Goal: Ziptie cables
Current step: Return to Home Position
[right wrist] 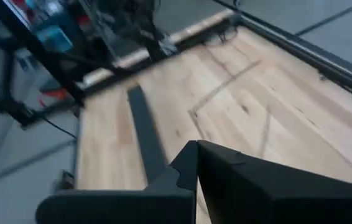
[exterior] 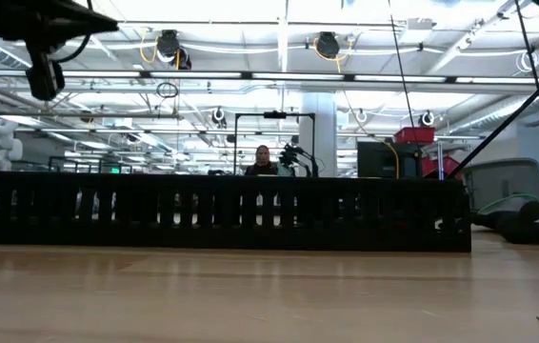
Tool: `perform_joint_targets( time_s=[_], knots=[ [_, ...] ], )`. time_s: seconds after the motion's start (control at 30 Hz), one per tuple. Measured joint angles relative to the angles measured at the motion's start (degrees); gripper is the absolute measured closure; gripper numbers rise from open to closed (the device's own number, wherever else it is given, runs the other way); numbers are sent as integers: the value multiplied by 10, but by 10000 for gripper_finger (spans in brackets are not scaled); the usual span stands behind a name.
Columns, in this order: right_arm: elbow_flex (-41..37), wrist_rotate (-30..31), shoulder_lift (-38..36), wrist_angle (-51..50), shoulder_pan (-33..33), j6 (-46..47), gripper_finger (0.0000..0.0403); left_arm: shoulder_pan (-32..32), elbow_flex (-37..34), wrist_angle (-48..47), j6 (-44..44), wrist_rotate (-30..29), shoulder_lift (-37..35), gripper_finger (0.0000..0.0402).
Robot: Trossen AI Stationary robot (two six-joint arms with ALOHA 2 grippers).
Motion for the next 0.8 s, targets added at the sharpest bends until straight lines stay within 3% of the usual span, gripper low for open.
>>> perform_joint_targets(
  time_s=[0.1, 0.2, 0.27, 0.4, 0.47, 0.6, 0.8],
  knots=[
    [-8, -49, 0, -51, 0, 29, 403, 26, 0, -52, -1, 2, 0, 401],
    [-6, -82, -1, -51, 0, 129, 403, 60, 0, -104, -1, 50, 0, 401],
    [-3, -56, -1, -6, 2, 92, 403, 83, 0, -128, 3, 70, -5, 401],
    [0, 19, -3, 147, 13, -140, 403, 113, 0, -154, 40, 92, -24, 401],
    [0, 47, -10, 160, 15, -197, 403, 122, 0, -156, 63, 93, -35, 401],
    [-28, 108, -55, 92, 26, -168, 403, 135, 0, -166, 79, 93, -61, 401],
    [-179, 198, -189, 66, 67, -31, 403, 145, 0, -180, 80, 78, -79, 402]
  ],
)
